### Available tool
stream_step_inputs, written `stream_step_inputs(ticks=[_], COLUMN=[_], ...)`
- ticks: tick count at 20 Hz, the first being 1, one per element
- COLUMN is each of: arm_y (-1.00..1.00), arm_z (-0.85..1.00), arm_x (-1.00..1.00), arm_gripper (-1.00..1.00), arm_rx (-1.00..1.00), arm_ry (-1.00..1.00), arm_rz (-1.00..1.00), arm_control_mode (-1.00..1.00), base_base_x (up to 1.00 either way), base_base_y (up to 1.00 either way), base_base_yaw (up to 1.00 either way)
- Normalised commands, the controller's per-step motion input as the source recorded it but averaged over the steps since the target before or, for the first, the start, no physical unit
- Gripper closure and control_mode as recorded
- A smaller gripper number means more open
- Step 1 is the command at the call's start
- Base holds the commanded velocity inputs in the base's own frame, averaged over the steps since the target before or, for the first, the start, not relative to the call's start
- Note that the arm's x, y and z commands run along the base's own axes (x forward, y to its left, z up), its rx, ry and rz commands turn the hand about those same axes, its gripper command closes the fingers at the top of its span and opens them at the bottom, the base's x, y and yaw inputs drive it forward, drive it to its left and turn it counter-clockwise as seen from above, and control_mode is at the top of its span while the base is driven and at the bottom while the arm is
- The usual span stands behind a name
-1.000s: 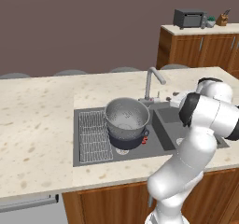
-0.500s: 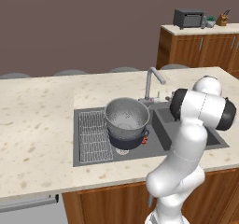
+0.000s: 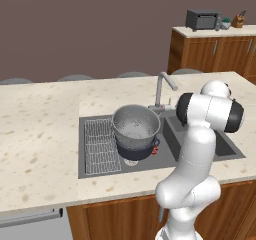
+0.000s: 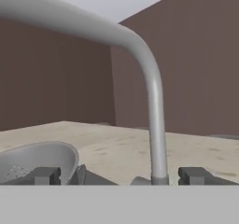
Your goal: Pick the pot and colander and place them in the sink. Then turn on the water.
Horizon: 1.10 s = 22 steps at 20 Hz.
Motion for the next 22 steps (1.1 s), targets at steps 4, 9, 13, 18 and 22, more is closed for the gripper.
stream_step_inputs(ticks=[4, 9, 13, 18, 22], arm_y=[0.02, 0.0, 0.0, 0.0, 0.0], arm_z=[0.0, -0.02, -0.1, -0.16, -0.16], arm_x=[0.29, 0.28, 0.32, 0.29, 0.28], arm_gripper=[-1.0, -1.0, -1.0, -1.0, -1.0], arm_rx=[0.0, 0.0, 0.0, 0.0, 0.0], arm_ry=[0.0, 0.0, 0.0, 0.0, 0.0], arm_rz=[0.0, 0.0, 0.0, 0.0, 0.0], arm_control_mode=[-1.0, -1.0, -1.0, -1.0, -1.0], base_base_x=[0.0, 0.0, 0.0, 0.0, 0.0], base_base_y=[0.0, 0.0, 0.0, 0.0, 0.0], base_base_yaw=[0.0, 0.0, 0.0, 0.0, 0.0])
